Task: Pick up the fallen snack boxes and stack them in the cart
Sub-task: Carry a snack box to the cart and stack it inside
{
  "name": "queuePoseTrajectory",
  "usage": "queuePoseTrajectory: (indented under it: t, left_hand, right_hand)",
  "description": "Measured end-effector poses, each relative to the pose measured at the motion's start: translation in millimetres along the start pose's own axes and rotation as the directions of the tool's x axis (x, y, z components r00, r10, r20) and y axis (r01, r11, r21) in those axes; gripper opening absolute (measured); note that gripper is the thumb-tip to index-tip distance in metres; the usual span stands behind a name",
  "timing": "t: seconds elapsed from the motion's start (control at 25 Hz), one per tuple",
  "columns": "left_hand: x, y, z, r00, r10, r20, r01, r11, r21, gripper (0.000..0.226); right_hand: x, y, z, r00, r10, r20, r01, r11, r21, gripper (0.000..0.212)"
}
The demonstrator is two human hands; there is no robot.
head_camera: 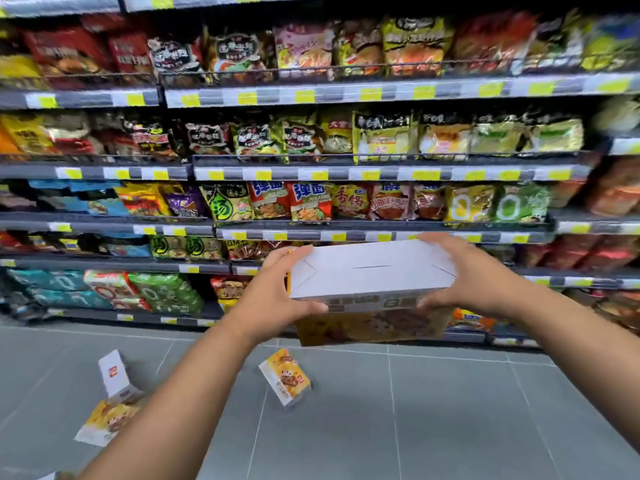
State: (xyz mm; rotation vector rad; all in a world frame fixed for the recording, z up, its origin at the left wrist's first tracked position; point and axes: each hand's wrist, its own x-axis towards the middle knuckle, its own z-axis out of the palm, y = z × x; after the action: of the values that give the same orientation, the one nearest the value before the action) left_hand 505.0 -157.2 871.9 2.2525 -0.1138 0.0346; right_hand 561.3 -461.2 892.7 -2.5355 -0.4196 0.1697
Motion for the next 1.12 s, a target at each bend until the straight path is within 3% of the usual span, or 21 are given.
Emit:
queuePoseTrajectory:
  t: [0.28, 0.52, 0.88, 1.12]
  left_hand:
    - [98.0, 108.5, 115.6, 0.947, 0.199, 0.251, -0.202, 0.979, -0.015, 0.091]
    - [193.2, 185.6, 231.3, 0.830, 0.372, 0.415, -0.364, 0.926, -0.101, 0.091]
    - [326.6, 295.4, 388.4, 0.542, 0.544, 0.641, -0.538, 0.810, -0.233, 0.091]
    - [376.2, 371.4, 487.5, 0.367, 0.578, 0.729, -0.620, 0.736, -0.272, 0.097]
  right_hand:
    - [-71.5, 126.0, -96.1, 0.952, 0.245, -0.183, -0.235, 0.969, 0.073, 0.108]
    - [-104.1, 224.3, -155.5, 0.826, 0.473, -0.308, -0.453, 0.881, 0.138, 0.109]
    - [-130.1, 351.2, -203.8, 0.540, 0.699, -0.469, -0.636, 0.704, 0.317, 0.096]
    - [-158.5, 415.2, -242.1, 0.369, 0.774, -0.515, -0.693, 0.598, 0.403, 0.098]
